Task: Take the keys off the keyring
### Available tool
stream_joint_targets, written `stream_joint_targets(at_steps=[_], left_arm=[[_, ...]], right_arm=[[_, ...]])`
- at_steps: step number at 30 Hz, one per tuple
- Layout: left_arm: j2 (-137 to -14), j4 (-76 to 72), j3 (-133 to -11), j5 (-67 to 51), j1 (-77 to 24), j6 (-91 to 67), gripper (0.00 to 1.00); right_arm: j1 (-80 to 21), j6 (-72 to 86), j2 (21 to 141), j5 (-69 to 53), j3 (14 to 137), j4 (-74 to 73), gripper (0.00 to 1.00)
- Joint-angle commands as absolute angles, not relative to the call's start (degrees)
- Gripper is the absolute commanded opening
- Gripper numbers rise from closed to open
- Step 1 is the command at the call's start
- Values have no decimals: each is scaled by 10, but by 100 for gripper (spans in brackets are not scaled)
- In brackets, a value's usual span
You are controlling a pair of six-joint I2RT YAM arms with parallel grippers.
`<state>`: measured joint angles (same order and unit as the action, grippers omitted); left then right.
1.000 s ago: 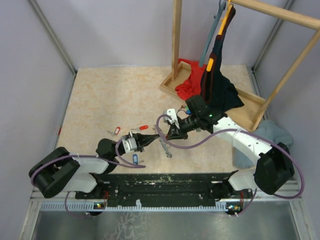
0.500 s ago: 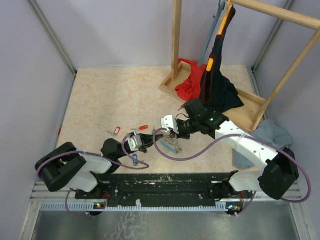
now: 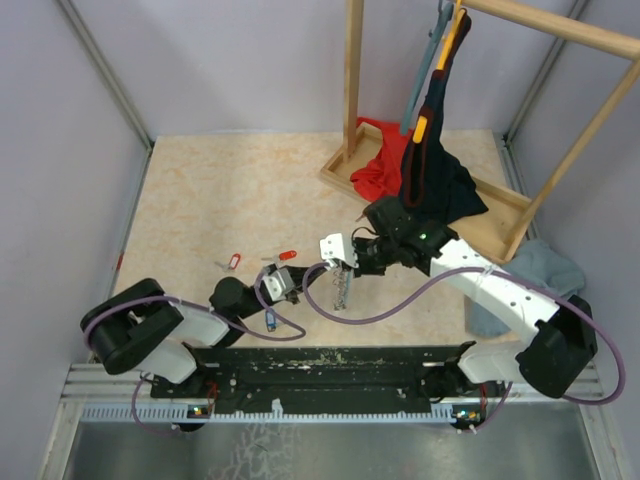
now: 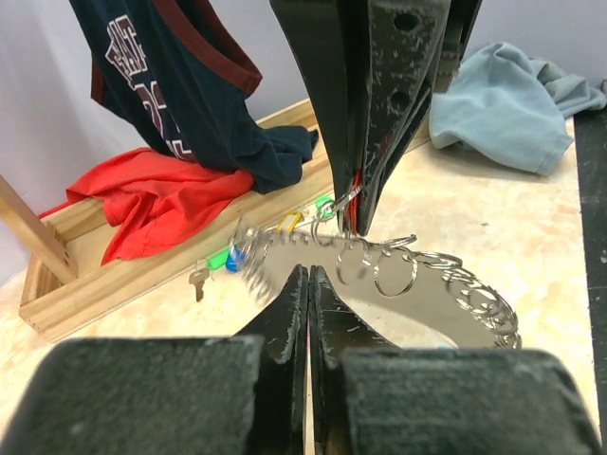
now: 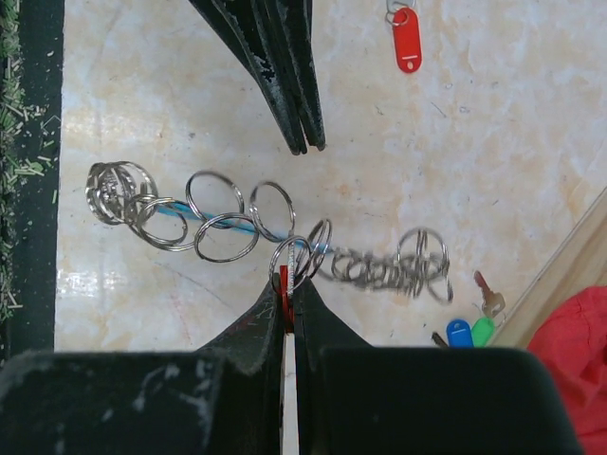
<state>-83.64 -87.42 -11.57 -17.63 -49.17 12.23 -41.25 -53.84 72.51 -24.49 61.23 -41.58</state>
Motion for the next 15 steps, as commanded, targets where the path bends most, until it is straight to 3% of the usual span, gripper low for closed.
stream_joint_targets(at_steps=[1,8,11,15], left_arm=[[-852,-1025,-130,-162,-497,152,0],[-859,-1026,-129,-181,-498,131,0],[-843,-1026,-112,-175,-497,107,21],[-817,-1026,-100,-211,-497,84,33]], right_arm=[[-415,-541,729,-246,656,-428,0],[-381,-504,760,-298,658,-432,0],[-351,-496,783,-360,674,-460,0],[-335,-492,813,-423,684,-486,0]])
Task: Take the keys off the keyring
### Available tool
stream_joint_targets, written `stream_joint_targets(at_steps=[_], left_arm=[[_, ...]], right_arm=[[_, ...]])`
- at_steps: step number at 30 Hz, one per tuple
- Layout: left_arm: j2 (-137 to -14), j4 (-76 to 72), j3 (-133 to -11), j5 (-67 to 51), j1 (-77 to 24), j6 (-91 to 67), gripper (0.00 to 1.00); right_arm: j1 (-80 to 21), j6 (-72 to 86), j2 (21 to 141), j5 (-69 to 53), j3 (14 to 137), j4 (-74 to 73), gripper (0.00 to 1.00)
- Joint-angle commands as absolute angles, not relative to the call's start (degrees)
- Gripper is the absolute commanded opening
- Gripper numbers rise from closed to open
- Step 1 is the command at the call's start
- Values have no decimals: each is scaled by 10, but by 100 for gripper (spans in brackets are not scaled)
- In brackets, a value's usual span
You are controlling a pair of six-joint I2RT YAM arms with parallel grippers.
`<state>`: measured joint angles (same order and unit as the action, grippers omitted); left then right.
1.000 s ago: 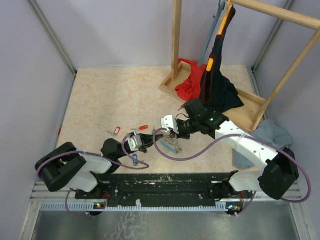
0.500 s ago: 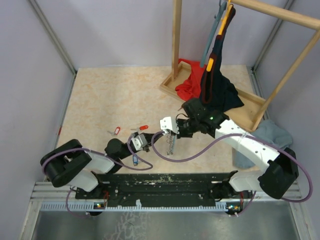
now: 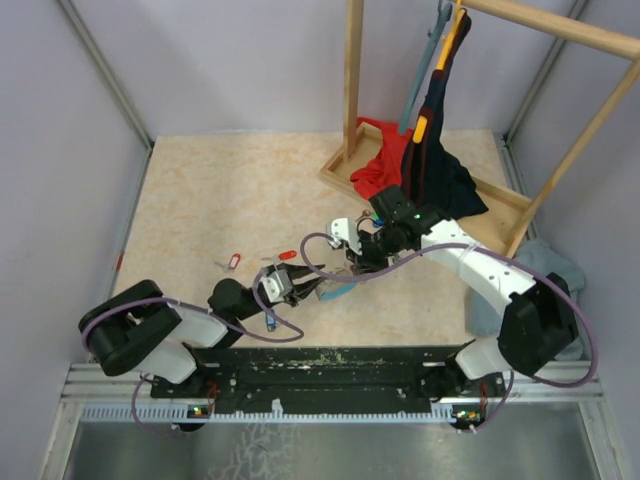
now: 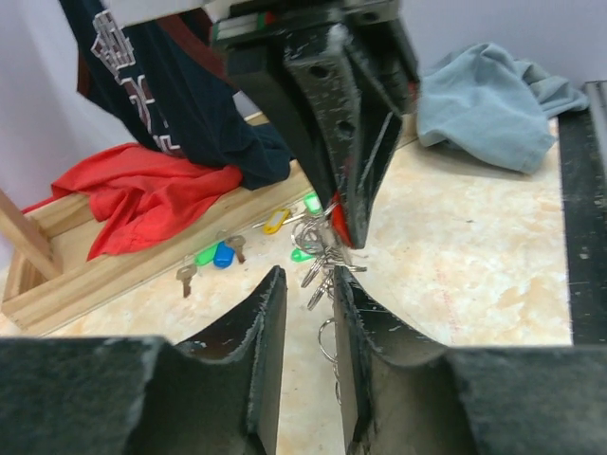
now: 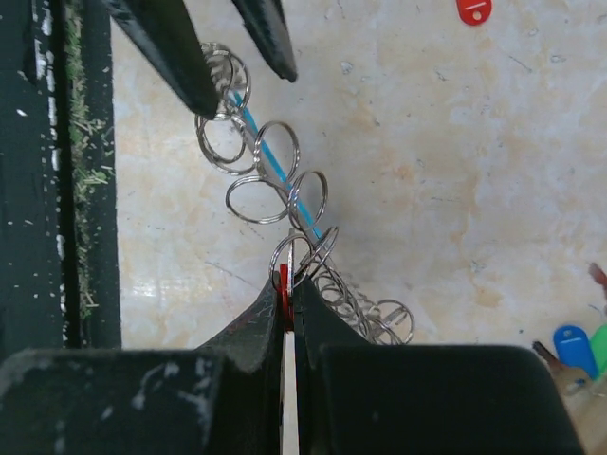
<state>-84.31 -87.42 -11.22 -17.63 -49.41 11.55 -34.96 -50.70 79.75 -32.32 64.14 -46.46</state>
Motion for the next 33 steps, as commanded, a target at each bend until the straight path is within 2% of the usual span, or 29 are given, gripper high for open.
stream_joint_targets(at_steps=[1,7,11,16,21,26,33], left_arm=[[-813,-1026,-99,-221,-497,74,35],[-781,-1026,-83,-210,-497,-15,50],[-770,-1020,-78,-207,-496,-26,54],[-760,-1022,-68,-206,-494,-42,55],[-729,-995,-66,-185,-489,-138,51],[-680,-886,-84,-144,-479,-263,47],[-613,-651,-147,-110,-464,-388,48]], right_arm=[[-334,-490,822,-433,687,-494,0],[-305,-467,877,-498,707,-520,0],[-278,-468,919,-571,736,-570,0],[-266,-448,980,-652,762,-616,0],[-262,-399,1017,-719,781,-629,0],[-256,-389,1046,-783,801,-661,0],[-255,-395,1047,-835,813,-677,0]])
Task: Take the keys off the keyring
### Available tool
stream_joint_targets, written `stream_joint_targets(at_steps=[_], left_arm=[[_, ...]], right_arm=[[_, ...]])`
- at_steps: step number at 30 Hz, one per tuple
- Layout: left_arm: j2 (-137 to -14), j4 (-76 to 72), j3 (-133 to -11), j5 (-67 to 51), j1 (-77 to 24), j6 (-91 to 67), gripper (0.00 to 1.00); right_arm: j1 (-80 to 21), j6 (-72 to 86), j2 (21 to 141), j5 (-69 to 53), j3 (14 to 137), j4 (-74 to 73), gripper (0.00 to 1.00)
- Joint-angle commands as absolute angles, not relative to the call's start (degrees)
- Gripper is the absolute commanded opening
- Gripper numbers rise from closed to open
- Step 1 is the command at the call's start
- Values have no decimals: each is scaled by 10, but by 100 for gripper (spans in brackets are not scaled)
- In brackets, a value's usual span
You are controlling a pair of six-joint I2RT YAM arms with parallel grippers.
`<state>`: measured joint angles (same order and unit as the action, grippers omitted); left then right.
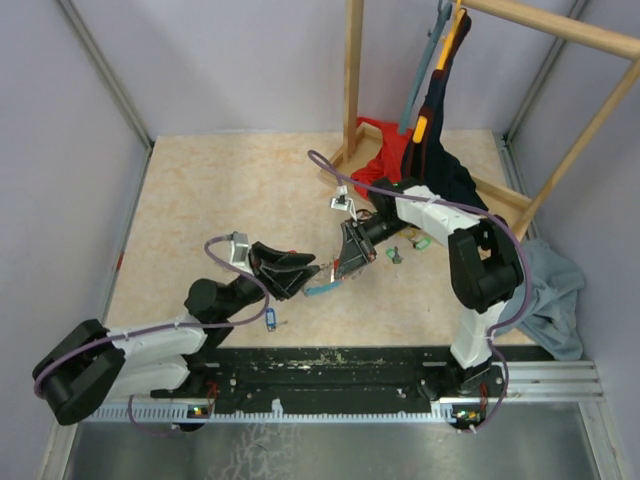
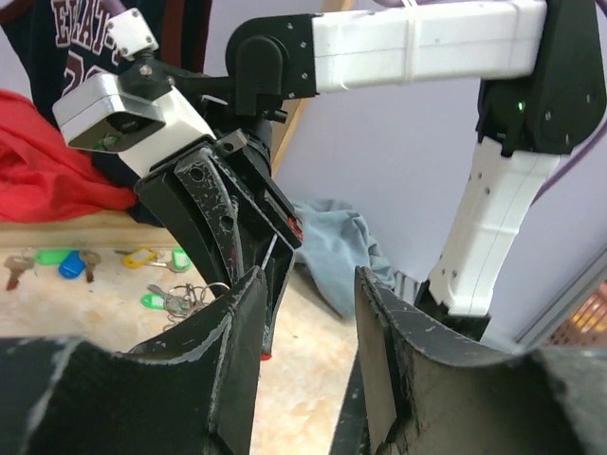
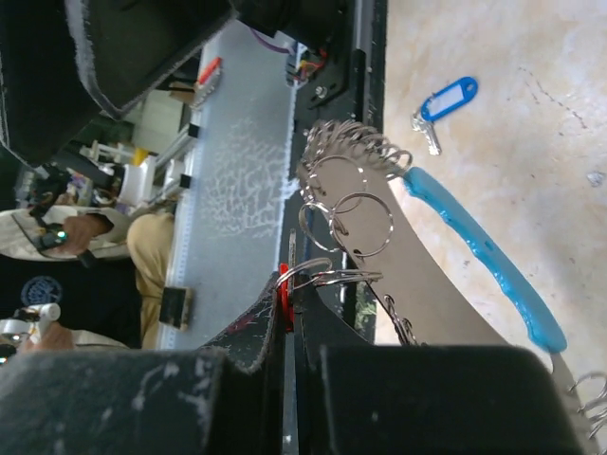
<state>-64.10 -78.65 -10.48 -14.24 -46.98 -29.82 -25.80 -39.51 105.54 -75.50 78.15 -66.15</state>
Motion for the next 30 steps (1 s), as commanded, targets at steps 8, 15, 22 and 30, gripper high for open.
stream_joint_targets(at_steps=[8,15,22,30], left_arm=[[-609,-471,-218,-91,-462,-402,48],[-641,-436,-252,-130,-462,-399,46],[-660,-426,-265,-152,-461,-392,45],[-681,-429,-278,-181,-460,-395,35]], right_arm=[[-255,-433,1039,-838,820,-703,0],[-255,-447,1040,-838,821,-711,0],[-255,-464,1041,-838,824,-724,0],[-255,-486,1042,-836,828,-739,0]])
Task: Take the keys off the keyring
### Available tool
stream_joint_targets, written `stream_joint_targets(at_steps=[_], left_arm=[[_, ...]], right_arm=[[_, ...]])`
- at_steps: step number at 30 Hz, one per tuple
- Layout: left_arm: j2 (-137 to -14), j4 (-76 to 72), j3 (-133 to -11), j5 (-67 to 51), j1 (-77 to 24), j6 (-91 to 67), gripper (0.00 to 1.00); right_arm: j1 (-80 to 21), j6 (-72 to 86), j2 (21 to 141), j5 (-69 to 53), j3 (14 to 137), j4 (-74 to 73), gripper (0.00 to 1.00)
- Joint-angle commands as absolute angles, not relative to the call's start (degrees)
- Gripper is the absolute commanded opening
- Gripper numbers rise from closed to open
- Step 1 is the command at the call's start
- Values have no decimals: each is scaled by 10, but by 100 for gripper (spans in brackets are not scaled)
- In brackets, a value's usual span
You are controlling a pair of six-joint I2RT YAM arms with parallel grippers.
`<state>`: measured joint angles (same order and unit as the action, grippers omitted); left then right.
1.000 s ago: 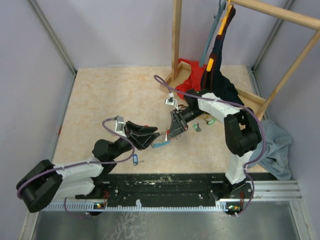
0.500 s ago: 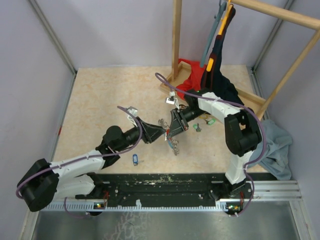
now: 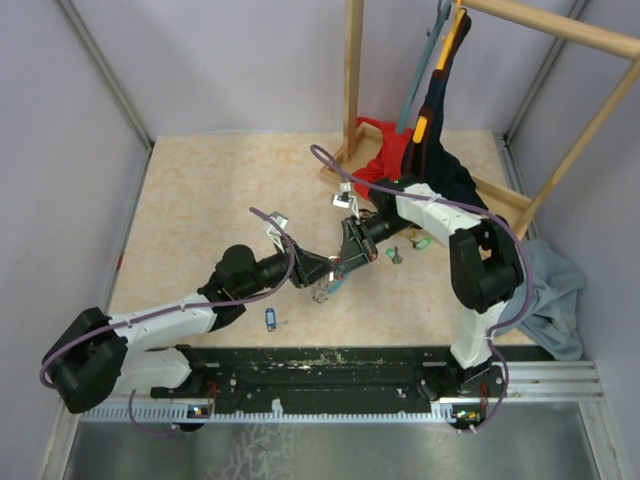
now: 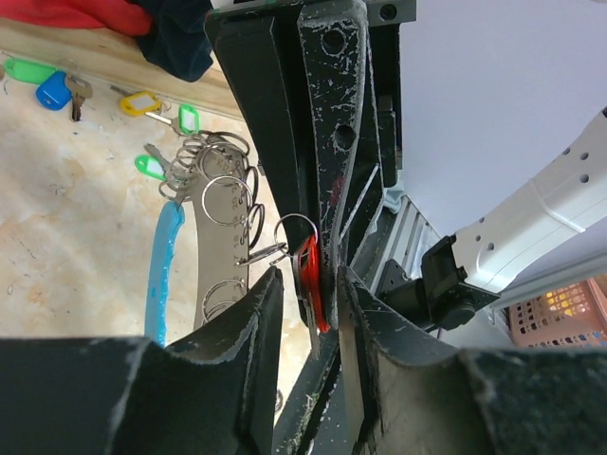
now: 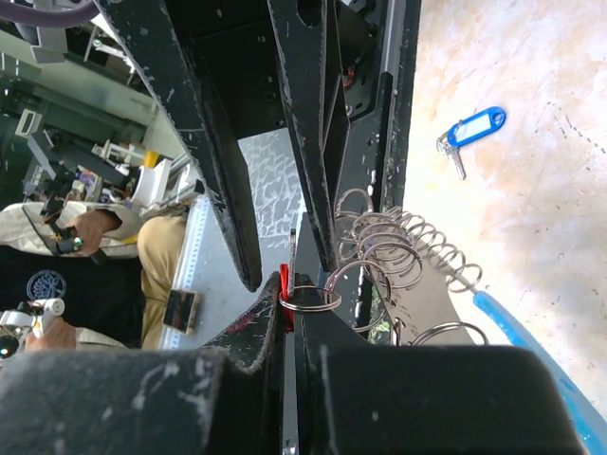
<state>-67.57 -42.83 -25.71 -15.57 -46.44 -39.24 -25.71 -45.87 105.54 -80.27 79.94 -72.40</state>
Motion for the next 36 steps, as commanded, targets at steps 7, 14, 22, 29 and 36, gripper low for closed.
stream_joint_targets(at_steps=[7,14,22,29,36], left_arm=[[-689,-437,-281,-197,-458,-398,21],[-696,-455,-279,-211,-449,-410,7],[-707,-464,-278,-233,-438,-424,20],[-710,-478,-276,-247,-436,-430,0],[-700,-491,-261,-232,-432,-456,0]], right_arm=[[-255,-510,1047,-836,831,-759,0],[-257,-555,1052,-835,839,-797,0],[-262,-572,1054,-834,842,-811,0],[-265,-574,1054,-831,842,-811,0],[-264,-593,1050,-823,849,-826,20]])
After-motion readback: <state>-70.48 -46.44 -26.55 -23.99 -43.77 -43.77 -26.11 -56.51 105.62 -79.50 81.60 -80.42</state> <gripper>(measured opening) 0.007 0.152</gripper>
